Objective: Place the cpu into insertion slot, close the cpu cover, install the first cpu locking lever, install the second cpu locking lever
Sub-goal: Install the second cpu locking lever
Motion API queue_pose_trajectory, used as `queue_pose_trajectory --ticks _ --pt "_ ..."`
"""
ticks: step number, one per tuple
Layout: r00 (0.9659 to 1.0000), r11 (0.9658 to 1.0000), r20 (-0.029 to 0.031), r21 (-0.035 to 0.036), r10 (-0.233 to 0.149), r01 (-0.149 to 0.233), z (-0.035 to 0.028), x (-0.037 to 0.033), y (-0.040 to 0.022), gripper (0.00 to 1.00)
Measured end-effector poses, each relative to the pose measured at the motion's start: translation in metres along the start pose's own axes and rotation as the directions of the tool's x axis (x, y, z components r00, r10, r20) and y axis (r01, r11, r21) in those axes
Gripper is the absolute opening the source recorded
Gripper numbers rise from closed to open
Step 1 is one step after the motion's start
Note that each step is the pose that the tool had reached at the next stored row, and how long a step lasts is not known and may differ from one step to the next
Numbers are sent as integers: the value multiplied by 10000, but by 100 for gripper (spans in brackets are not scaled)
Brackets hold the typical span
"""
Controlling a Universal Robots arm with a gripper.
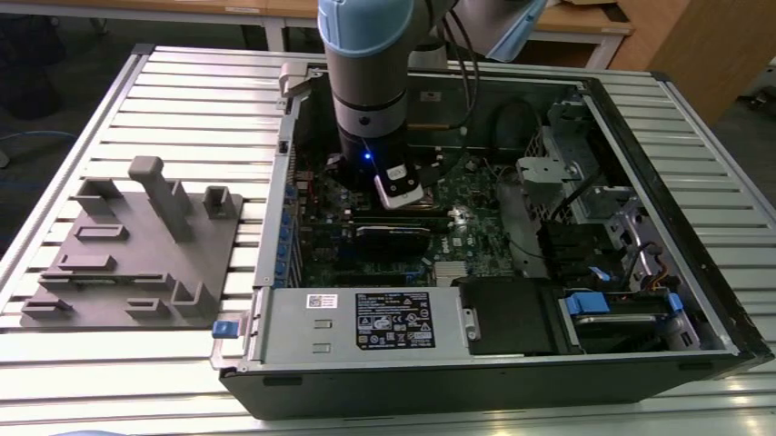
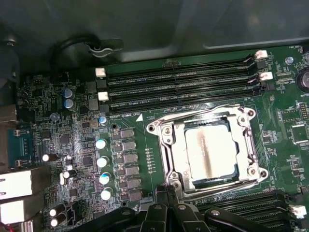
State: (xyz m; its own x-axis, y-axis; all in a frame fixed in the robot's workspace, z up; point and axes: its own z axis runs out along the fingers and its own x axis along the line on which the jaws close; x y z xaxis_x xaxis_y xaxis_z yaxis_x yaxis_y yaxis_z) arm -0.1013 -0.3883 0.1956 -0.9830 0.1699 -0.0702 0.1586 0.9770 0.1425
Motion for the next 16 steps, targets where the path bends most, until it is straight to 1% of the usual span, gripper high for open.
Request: queue_pose_trajectory --ticks 3,5,7,8,15,16 --pt "10000 10000 -3 8 2 -2 -85 -5 11 10" --pt "10000 10000 -2 8 4 -4 -125 -9 17 10" --pt "10000 10000 -2 6 7 -7 -127 -18 20 10" --pt "10000 10000 -1 8 8 -8 -126 -35 24 10" --pt "10000 10000 -2 9 9 -9 -106 -236 66 10" --pt "10000 10000 -3 9 9 -9 -103 -249 78 10"
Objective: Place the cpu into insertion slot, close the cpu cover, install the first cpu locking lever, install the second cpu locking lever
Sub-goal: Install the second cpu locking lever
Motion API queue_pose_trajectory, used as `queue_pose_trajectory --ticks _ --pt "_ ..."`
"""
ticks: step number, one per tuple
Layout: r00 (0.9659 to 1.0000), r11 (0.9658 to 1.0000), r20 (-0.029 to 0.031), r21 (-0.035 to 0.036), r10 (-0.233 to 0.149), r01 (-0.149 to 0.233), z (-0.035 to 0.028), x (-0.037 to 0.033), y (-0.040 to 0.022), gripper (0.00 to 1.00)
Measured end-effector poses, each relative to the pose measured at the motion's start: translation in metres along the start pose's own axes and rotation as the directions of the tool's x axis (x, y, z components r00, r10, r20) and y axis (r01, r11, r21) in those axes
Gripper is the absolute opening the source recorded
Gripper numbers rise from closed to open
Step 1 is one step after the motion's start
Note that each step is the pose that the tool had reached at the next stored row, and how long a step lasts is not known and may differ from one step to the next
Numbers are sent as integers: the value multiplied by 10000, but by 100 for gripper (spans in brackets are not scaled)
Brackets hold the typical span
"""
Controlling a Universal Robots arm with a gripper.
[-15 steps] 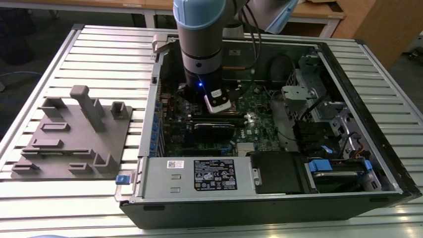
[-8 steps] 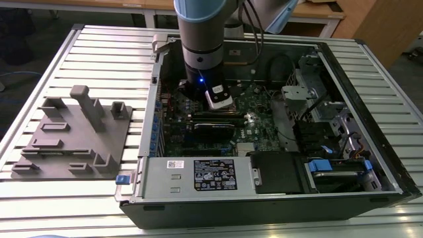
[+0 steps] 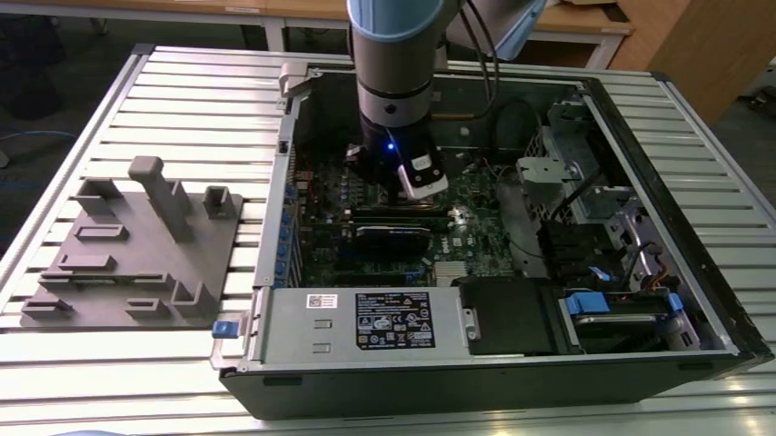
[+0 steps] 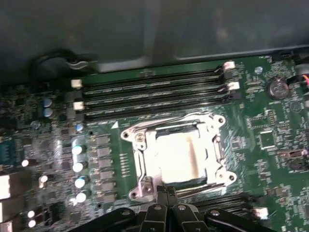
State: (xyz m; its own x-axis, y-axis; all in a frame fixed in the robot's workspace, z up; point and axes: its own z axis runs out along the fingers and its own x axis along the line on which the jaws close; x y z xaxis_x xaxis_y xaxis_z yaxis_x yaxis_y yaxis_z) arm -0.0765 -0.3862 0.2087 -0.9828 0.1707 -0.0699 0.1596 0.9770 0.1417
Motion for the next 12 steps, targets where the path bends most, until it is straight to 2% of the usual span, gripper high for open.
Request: queue_pose_trajectory --ticks 8,12 --pt "10000 10000 0 0 0 0 25 6 177 10" --pt "10000 10000 -2 1 1 -1 36 -84 210 10"
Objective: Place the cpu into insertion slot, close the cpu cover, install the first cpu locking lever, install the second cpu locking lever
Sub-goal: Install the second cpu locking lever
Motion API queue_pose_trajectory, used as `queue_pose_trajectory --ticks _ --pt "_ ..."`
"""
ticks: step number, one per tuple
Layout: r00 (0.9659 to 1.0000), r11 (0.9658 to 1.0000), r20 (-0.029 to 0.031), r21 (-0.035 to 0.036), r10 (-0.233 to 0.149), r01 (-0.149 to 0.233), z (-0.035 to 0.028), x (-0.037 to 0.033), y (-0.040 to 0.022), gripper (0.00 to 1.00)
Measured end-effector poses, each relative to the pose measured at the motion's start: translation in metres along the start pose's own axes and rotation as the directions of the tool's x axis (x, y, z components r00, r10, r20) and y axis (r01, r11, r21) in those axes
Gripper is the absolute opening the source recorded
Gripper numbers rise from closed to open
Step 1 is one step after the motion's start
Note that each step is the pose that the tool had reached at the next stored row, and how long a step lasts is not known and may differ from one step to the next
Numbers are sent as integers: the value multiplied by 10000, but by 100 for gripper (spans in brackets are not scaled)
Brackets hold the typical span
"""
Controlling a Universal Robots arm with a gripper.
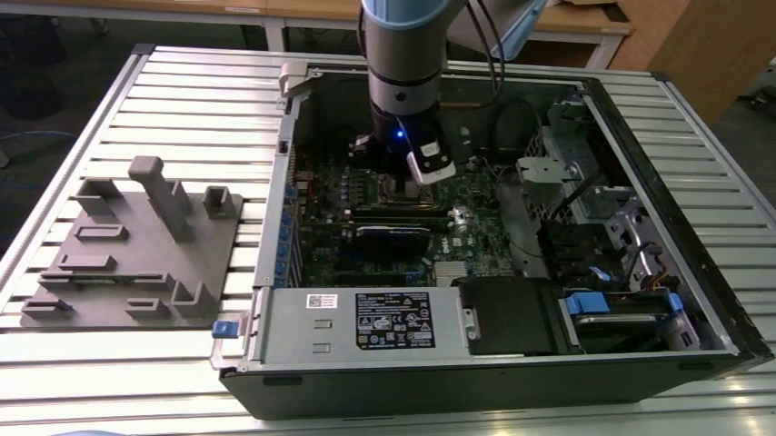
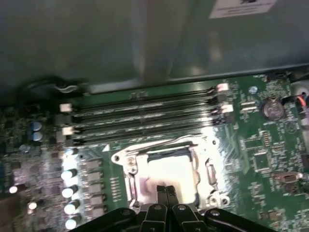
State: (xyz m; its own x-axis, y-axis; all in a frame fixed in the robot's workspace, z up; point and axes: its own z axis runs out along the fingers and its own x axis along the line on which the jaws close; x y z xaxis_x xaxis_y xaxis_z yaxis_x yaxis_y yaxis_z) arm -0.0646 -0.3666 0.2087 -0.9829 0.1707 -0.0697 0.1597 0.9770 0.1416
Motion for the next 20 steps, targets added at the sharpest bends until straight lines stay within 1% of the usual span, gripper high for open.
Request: queue_pose_trajectory --ticks 2,7,12,14,17,20 --pt "10000 10000 -3 -1 1 -1 3 -30 10 10" --pt "10000 10000 -35 6 4 -4 -27 -40 24 10" --pt "10000 10000 -38 6 5 -5 -24 -35 61 10" --pt "10000 10000 -40 5 -3 3 -23 -44 63 10" --pt "9999 10000 -63 2 -85 85 -20 -80 68 10" --pt "9998 9999 -73 -3 -160 160 -19 -81 69 10"
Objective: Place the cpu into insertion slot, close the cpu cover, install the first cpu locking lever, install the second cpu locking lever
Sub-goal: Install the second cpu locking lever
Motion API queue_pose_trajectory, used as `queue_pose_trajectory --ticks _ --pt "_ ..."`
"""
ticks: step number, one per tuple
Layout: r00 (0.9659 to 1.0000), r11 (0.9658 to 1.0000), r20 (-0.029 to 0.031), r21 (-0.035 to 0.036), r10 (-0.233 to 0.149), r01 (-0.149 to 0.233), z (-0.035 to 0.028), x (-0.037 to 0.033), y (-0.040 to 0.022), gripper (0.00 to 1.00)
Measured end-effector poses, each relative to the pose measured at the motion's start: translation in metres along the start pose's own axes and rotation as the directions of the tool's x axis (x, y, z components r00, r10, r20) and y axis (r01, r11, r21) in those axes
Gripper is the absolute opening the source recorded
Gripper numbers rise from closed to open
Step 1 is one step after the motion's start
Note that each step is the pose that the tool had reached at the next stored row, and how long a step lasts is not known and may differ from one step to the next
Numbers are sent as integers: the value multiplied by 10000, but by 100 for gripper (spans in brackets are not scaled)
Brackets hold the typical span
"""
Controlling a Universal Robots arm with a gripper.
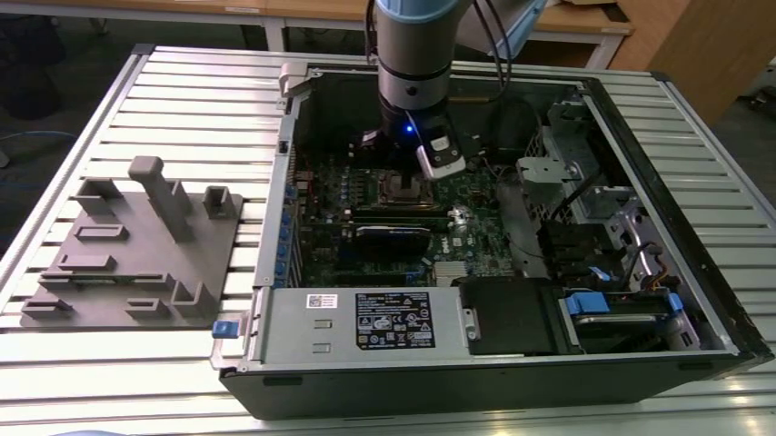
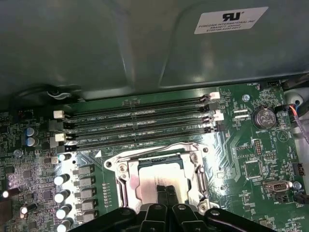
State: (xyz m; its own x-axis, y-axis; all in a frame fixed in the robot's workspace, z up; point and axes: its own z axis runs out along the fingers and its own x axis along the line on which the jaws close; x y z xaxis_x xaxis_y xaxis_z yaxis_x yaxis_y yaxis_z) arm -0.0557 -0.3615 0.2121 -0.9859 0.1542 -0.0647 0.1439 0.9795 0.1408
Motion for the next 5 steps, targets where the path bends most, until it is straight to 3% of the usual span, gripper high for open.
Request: queue_pose_trajectory --ticks 5 --pt "10000 10000 -1 -1 -5 5 0 -1 0 10"
